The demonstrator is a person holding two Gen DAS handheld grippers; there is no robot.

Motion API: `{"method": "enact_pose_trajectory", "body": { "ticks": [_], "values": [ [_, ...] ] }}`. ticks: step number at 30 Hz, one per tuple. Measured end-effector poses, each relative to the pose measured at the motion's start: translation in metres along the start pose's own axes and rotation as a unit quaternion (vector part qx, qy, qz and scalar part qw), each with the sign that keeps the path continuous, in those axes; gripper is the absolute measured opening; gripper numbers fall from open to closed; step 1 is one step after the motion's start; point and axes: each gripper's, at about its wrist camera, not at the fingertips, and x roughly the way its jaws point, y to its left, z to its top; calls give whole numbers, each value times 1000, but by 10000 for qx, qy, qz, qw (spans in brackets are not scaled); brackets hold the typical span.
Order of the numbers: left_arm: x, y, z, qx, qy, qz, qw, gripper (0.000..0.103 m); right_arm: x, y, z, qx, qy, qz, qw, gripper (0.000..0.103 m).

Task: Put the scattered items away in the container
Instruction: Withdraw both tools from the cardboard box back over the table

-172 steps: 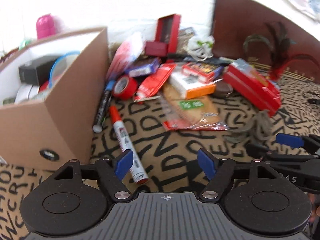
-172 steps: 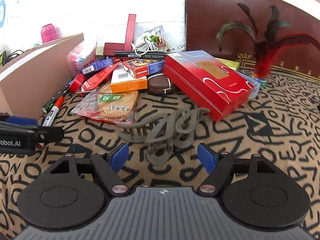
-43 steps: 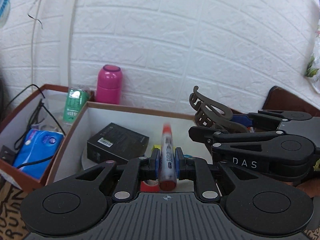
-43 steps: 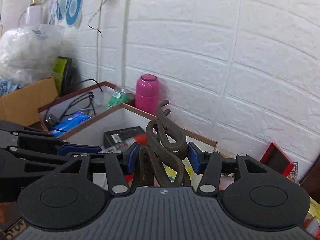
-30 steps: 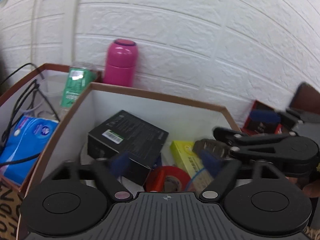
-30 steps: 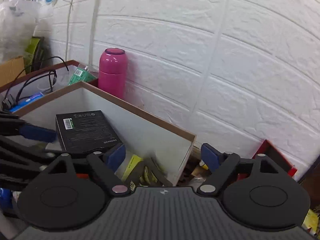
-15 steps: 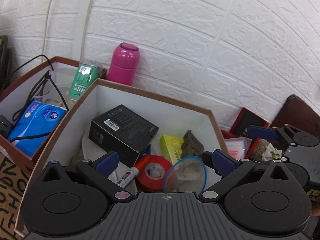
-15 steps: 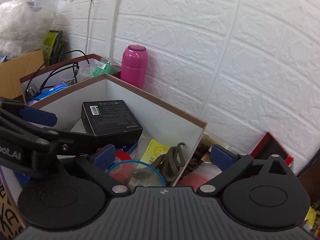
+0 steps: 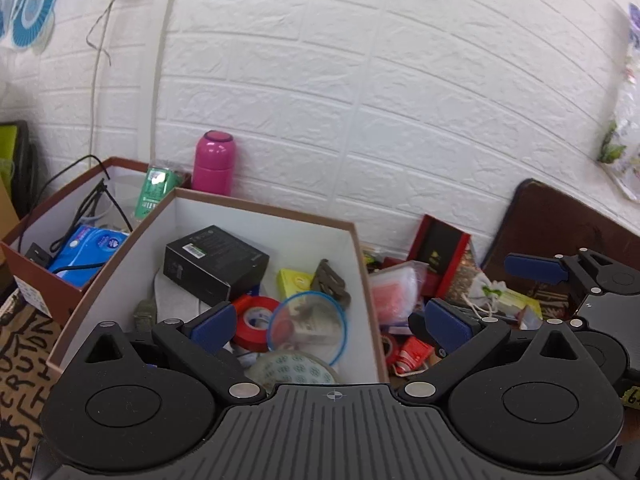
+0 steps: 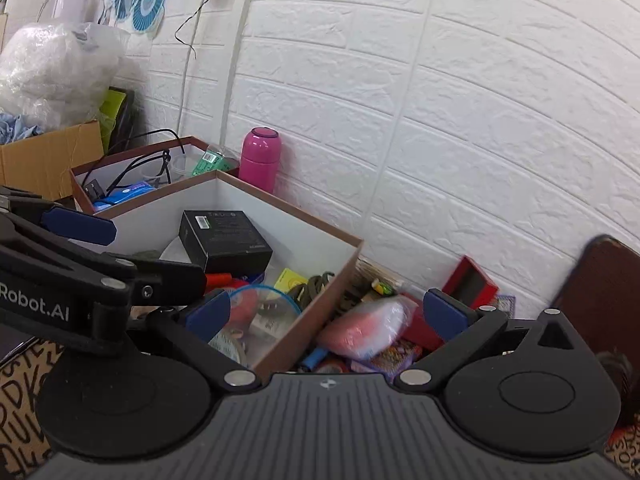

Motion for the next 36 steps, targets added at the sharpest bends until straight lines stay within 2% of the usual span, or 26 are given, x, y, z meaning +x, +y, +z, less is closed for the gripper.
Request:
{"method": "enact_pose_trajectory", "body": {
  "ticks": [4, 9, 12, 23, 29, 36],
  "values": [
    [-17, -28, -15, 200, -17, 35, 9998, 103, -24, -2, -19, -56, -1, -139, 9999, 102],
    [-31, -62, -33, 304, 64, -414, 9987, 103, -50, 2, -44, -226, -42, -200, 9995, 103],
    [-36, -79, -45, 404, 40, -482, 9980, 103, -65, 2, -59, -192, -104, -276, 9994, 103],
    [-29, -123, -88, 586, 440, -792, 9942, 103, -99, -36, -118, 898, 28, -462, 9949, 103],
    [-4, -144, -123, 501, 730, -1048, 9905, 103, -96, -59, -172, 1409, 459, -505, 9877, 103],
    [32, -149, -138, 572, 1047, -821, 9894, 103, -83, -90, -210, 1977, 709, -699, 9752, 102]
  ]
}}
